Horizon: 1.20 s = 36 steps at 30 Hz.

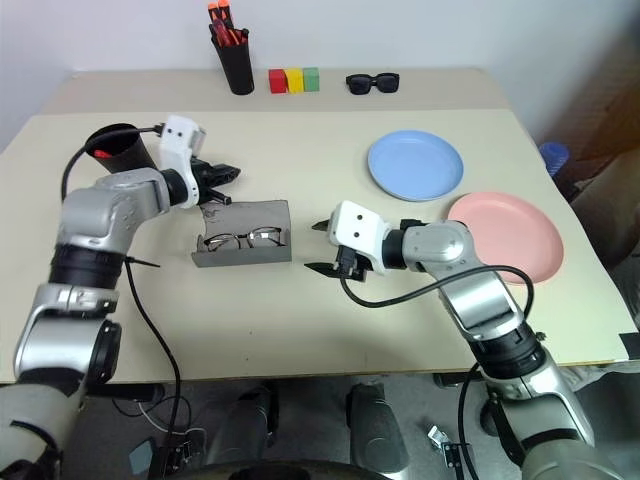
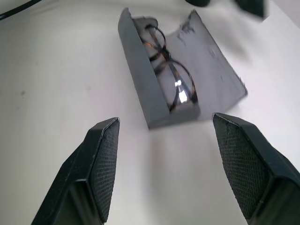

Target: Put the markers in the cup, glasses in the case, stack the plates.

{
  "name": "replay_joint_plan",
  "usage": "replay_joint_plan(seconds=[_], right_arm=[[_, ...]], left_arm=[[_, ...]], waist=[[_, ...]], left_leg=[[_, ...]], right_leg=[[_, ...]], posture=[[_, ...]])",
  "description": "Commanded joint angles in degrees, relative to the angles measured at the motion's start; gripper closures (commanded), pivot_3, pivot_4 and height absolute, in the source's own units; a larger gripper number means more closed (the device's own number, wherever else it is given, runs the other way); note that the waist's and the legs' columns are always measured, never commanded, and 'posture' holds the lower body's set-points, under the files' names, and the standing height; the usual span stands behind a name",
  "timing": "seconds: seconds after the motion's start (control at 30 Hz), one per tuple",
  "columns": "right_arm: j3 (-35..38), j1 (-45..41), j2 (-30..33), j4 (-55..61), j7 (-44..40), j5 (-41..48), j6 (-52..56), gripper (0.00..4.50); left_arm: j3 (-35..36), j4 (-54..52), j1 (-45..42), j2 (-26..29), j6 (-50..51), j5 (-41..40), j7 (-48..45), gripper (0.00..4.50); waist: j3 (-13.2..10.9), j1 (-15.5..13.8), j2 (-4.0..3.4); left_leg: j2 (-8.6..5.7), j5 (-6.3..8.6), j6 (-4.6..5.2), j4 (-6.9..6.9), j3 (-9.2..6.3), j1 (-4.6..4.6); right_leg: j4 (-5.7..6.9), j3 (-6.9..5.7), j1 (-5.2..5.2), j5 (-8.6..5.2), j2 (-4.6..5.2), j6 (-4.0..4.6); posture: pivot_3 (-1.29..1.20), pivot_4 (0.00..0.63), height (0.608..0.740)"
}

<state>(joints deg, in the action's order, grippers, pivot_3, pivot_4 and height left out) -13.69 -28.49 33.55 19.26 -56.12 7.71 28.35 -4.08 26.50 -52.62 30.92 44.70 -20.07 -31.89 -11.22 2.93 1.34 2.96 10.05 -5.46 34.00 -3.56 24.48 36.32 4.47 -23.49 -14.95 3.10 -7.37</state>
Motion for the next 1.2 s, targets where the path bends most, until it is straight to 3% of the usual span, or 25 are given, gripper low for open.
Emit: replay_joint_plan(seconds=[0.03, 0.2, 0.47, 0.83, 1.0, 1.1, 1.2], right_arm=[[2.69, 2.04, 2.32, 4.09, 0.71, 1.24, 0.62, 1.30], [5.22, 4.81, 4.75, 5.98, 1.80, 2.59, 2.46, 1.30], [7.95, 7.00, 6.09, 2.10, 4.30, 2.81, 1.74, 1.30], [7.60, 1.38, 2.79, -9.66, 9.68, 0.41, -1.99, 1.30], [7.52, -3.30, 1.20, -17.56, 14.30, -2.89, -4.52, 1.30], [5.62, -7.15, 0.88, -25.51, 18.51, -8.04, -7.55, 1.30], [4.17, -10.99, -0.09, -34.59, 22.55, -12.25, -11.92, 1.30]], left_arm=[[-4.23, 5.10, -4.05, 0.66, 1.26, 3.77, -6.21, 4.45], [-7.85, 4.62, -4.69, 2.79, 3.02, 5.66, -15.41, 4.45], [-8.53, -9.23, 4.56, 10.87, 2.20, 5.39, -26.35, 4.45], [-3.18, -32.47, 23.14, 16.25, 2.95, 2.77, -25.44, 4.45], [4.80, -39.63, 31.24, 13.33, -1.67, -0.27, -21.80, 4.45], [11.59, -41.58, 32.85, 5.99, -11.13, -2.77, -16.96, 4.45], [15.45, -45.45, 33.74, 1.22, -10.60, -8.45, -14.98, 4.45]], waist=[[0.00, -0.13, 0.00], [-0.01, -0.45, 0.00], [-0.01, -0.22, 0.00], [0.00, -0.44, -0.02], [-0.01, -0.29, -0.04], [-0.03, -0.64, -0.04], [-0.03, -0.68, 0.00]], left_leg=[[0.00, 0.00, 0.00, 0.00, -0.01, 0.03], [-0.01, 0.01, -0.01, 0.00, 0.00, 0.08], [0.01, 0.01, 0.00, -0.01, 0.01, 0.01], [-0.02, 0.01, 0.00, 0.14, 0.08, 0.02], [-0.01, 0.02, 0.02, 0.10, 0.12, 0.00], [-0.01, 0.01, 0.02, 0.14, 0.11, 0.01], [-0.03, 0.01, 0.02, 0.25, 0.11, 0.05]], right_leg=[[0.00, -0.02, -0.01, -0.01, 0.00, -0.01], [-0.04, -0.01, -0.01, -0.04, 0.01, -0.03], [0.02, 0.03, -0.01, -0.13, 0.01, 0.17], [0.00, 0.07, 0.05, -0.14, 0.10, 0.24], [-0.01, 0.11, 0.03, -0.14, 0.10, 0.24], [0.00, 0.09, 0.04, -0.13, 0.10, 0.24], [-0.03, 0.08, 0.08, -0.10, 0.12, 0.27]], posture=[[0.00, 0.150, 0.740], [0.00, 0.150, 0.740], [0.00, 0.150, 0.740], [0.00, 0.150, 0.740], [0.00, 0.150, 0.740], [0.00, 0.150, 0.740], [0.00, 0.150, 0.740]])
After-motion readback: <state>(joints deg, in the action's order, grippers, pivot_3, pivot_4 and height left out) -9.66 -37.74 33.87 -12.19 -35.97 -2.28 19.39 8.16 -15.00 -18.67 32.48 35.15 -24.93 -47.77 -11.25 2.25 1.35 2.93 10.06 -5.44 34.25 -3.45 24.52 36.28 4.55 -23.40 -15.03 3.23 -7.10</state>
